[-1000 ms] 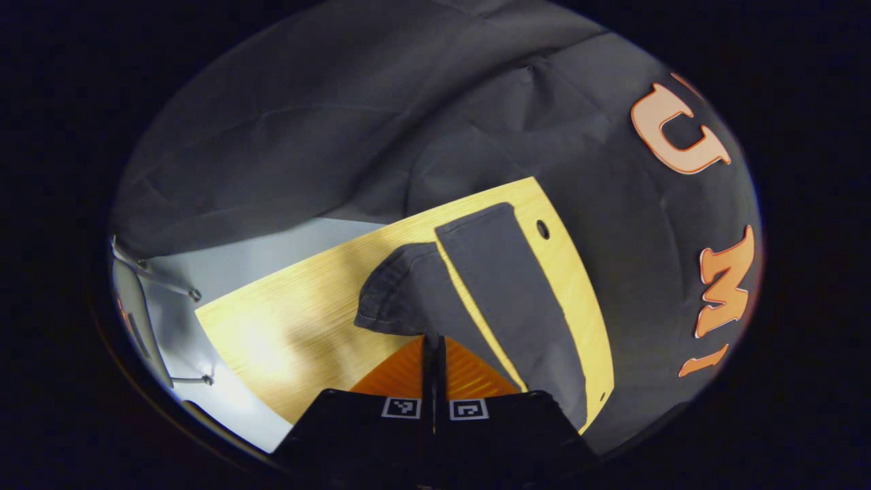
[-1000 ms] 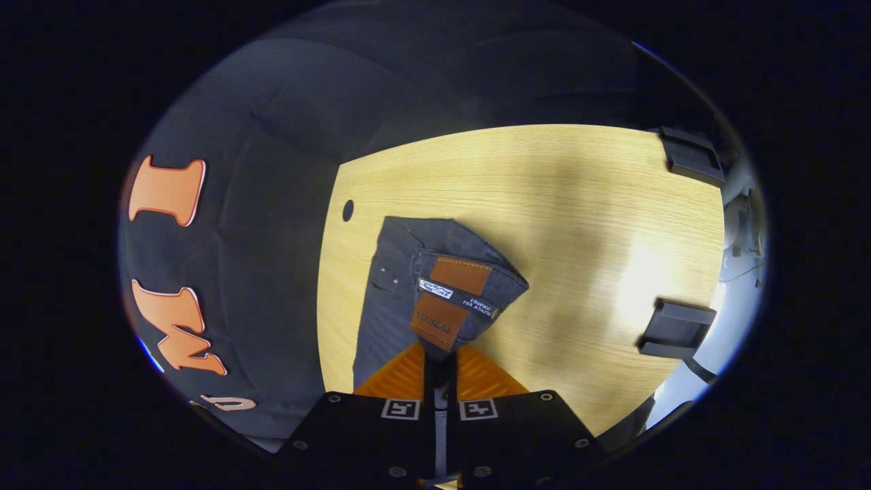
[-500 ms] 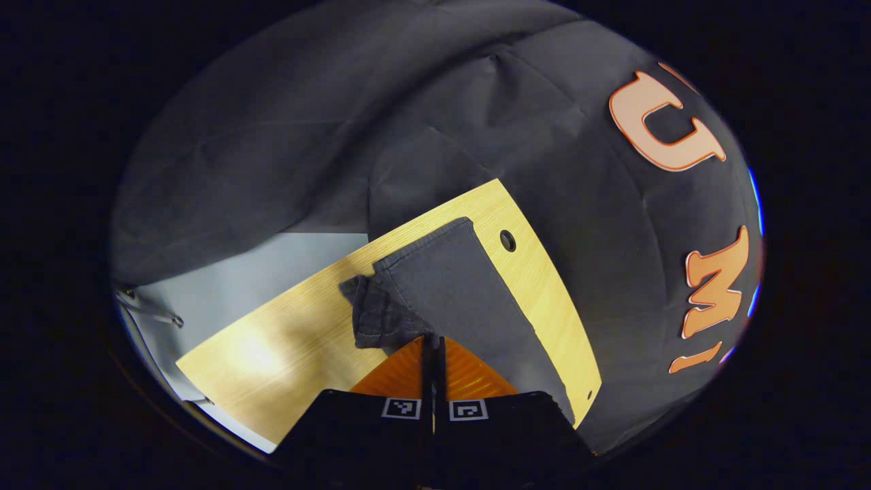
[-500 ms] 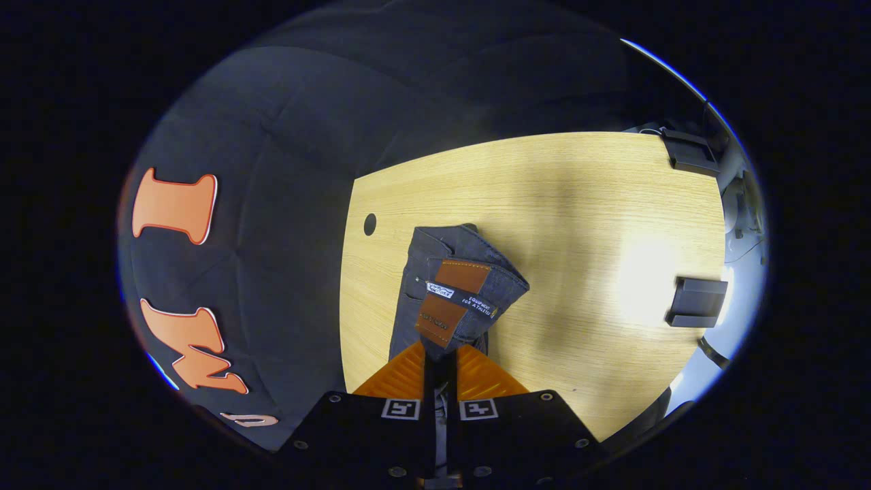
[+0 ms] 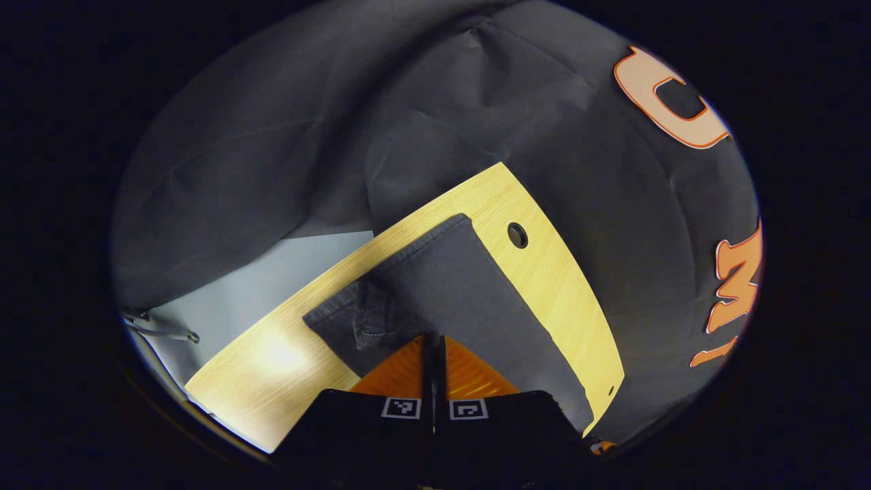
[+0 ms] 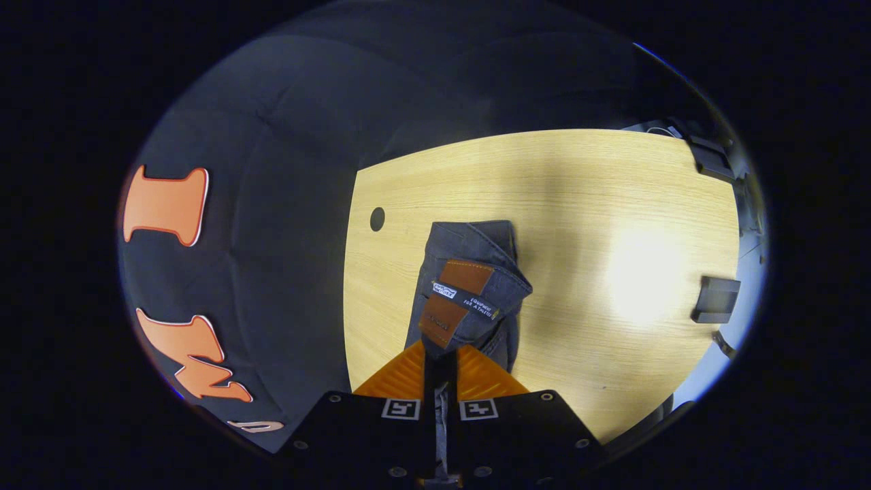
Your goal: Grasp the waist and the cuffs of the jeans and fold them to make the two legs overlap; first hold the waist and fold one-third of the jeans toward the cuffs, then hold the cuffs and fold the remaining one-third in the same direction to finish folding.
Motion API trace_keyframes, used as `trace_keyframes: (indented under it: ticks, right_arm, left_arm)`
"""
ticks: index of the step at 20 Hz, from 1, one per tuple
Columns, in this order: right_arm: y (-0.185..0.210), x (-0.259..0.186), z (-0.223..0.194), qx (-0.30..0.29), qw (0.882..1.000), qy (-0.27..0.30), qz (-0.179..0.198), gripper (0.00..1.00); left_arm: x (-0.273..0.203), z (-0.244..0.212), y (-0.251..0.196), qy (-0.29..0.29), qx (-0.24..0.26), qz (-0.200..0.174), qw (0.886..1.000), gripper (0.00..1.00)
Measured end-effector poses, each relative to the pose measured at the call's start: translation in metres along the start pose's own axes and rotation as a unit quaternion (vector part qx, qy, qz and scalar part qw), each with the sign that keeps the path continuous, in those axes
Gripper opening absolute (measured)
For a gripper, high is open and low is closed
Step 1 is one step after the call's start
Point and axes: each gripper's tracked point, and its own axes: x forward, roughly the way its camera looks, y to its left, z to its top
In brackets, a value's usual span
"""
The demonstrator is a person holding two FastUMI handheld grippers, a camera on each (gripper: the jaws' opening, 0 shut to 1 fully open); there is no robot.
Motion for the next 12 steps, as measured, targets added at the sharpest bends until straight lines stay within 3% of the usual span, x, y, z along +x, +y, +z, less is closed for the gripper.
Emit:
trace_keyframes:
  ticks: [8,12]
  right_arm:
    - [0.029,0.057,0.013,0.006,0.999,0.035,-0.019,0.07]
    - [0.034,0.090,0.017,0.001,0.998,0.043,-0.038,0.07]
  left_arm:
    - [0.042,0.047,-0.036,-0.011,0.035,0.055,0.998,0.01]
    - [0.060,0.048,-0.052,0.006,0.070,0.080,0.994,0.01]
